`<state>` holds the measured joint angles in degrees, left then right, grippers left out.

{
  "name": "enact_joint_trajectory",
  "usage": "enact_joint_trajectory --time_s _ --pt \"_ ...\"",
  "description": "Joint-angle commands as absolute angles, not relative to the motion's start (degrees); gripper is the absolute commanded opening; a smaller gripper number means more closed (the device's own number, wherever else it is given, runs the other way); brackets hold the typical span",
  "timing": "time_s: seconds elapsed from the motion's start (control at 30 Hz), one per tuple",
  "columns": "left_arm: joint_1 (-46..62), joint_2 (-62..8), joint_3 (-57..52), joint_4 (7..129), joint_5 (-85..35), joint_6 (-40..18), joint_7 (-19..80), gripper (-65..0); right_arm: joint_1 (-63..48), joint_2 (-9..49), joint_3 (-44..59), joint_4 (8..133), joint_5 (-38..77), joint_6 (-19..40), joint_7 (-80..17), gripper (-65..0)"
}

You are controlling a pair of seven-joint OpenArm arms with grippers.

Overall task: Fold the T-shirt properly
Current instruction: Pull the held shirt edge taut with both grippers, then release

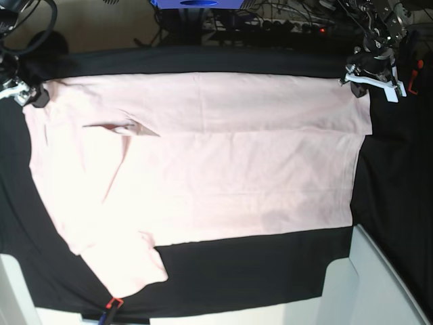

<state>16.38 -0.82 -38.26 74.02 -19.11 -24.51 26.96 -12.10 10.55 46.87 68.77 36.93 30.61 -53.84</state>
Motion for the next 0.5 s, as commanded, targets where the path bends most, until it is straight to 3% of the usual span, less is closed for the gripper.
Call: enact_joint_trajectory --time_s 0.0,0.17,0.37,0.47 --pt "16.92 -0.92 -38.29 74.24 -18.33 -24.92 29.05 -56.3 -12.00 11.38 46.99 69.23 37.14 30.99 -53.93 -11.5" --pt "17.01 -0.92 -38.29 74.15 -18.33 -24.92 29.32 -65.0 -12.00 11.30 46.99 69.23 37.41 30.99 -54.02 -11.5" --pt "17.01 -0.84 -38.29 74.15 -18.33 -24.92 29.41 -65.0 -11.91 10.07 46.99 68.97 37.41 35.30 -54.11 -11.8" --pt "17.01 -0.84 -38.29 74.24 -18.33 -24.92 29.41 -65.0 -10.95 10.15 46.99 65.54 37.41 38.46 -54.11 -20.7"
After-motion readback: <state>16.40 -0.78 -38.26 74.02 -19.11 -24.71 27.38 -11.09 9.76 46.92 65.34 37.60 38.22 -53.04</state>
